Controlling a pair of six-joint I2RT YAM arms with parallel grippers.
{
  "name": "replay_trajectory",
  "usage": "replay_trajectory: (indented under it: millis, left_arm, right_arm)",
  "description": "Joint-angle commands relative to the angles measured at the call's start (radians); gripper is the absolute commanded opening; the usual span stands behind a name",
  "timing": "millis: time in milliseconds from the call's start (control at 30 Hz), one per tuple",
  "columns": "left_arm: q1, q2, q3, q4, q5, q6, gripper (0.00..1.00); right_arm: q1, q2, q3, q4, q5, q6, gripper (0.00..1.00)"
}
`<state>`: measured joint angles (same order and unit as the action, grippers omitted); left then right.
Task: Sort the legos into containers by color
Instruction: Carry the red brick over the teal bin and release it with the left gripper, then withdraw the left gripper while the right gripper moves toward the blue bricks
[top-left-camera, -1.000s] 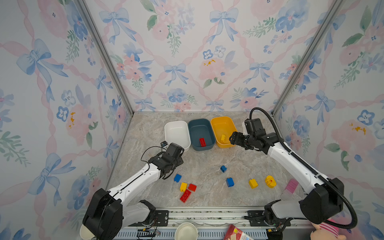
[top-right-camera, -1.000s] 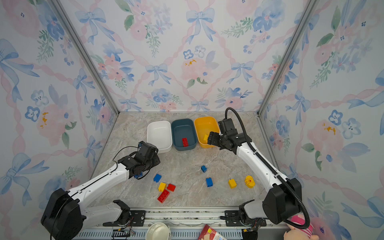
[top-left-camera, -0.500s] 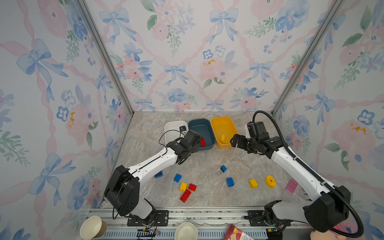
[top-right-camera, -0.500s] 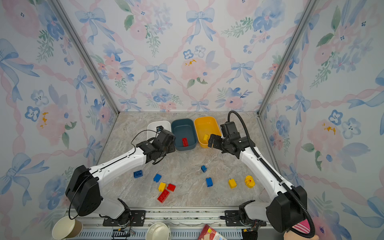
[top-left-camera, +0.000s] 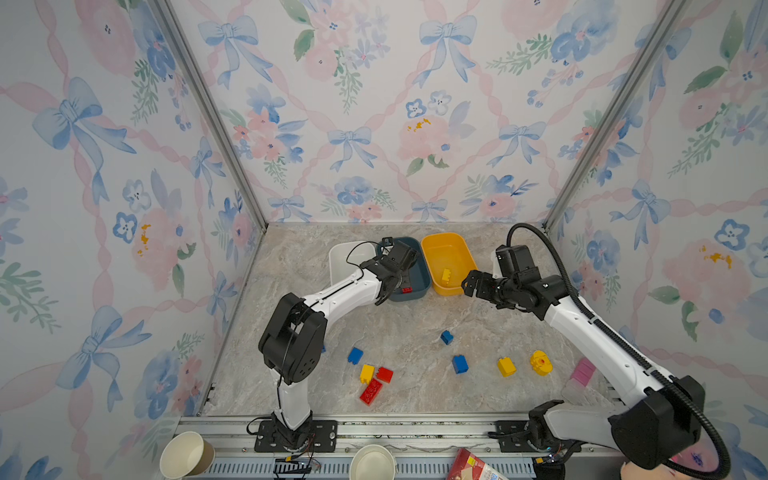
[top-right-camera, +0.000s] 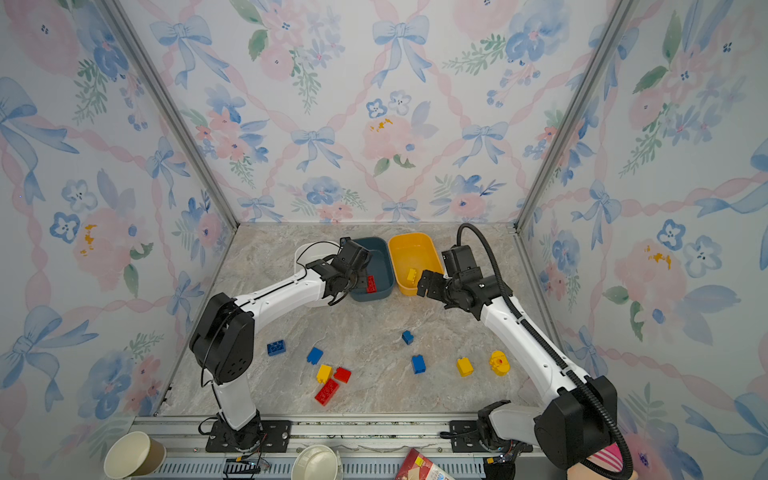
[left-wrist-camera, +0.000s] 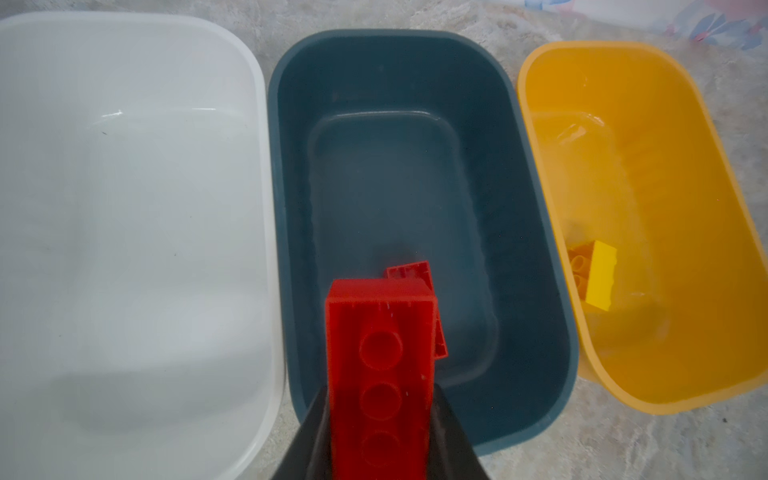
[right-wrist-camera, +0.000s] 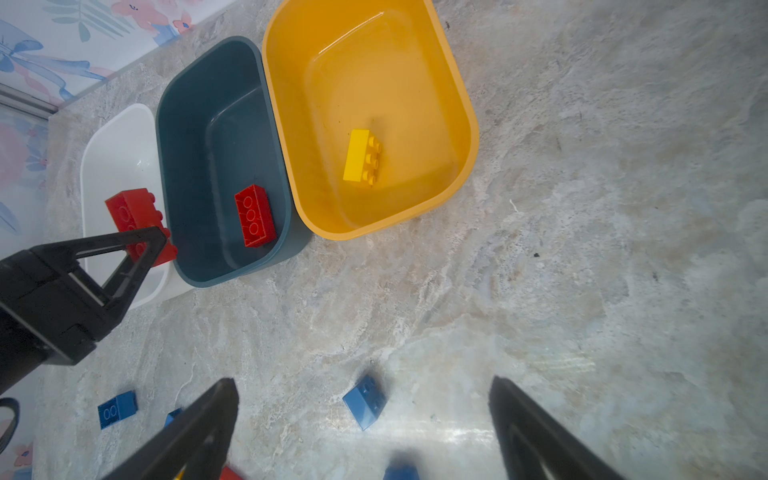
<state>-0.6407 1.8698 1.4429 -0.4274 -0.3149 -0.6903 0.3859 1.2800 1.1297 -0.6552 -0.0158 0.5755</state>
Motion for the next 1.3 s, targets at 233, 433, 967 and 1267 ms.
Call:
replay_trajectory:
  millis: [233, 433, 967, 1267]
  left_arm:
    - [0.038, 0.116, 0.085, 0.024, 0.078, 0.063, 0.19]
    - [0.039, 0.118, 0.070, 0.025, 0.072, 0.055, 0.39]
    - [0.039, 0.009, -0.006, 0.058, 0.066, 0.057, 0.70]
    - [0.039, -0.133, -0.133, 0.120, 0.087, 0.051, 0.76]
  right_arm:
    - [-0.011, -0.024, -0.021, -0.024, -0.009, 0.003, 0.97]
    - [-0.012, -0.025, -0.022, -0.029, -0.009, 0.000, 0.97]
    - [-0.006, -0.028, -0.042, -0.037, -0.014, 0.004, 0.97]
    - [0.016, -0.020, -0.067, -0.055, -0.009, -0.010, 0.97]
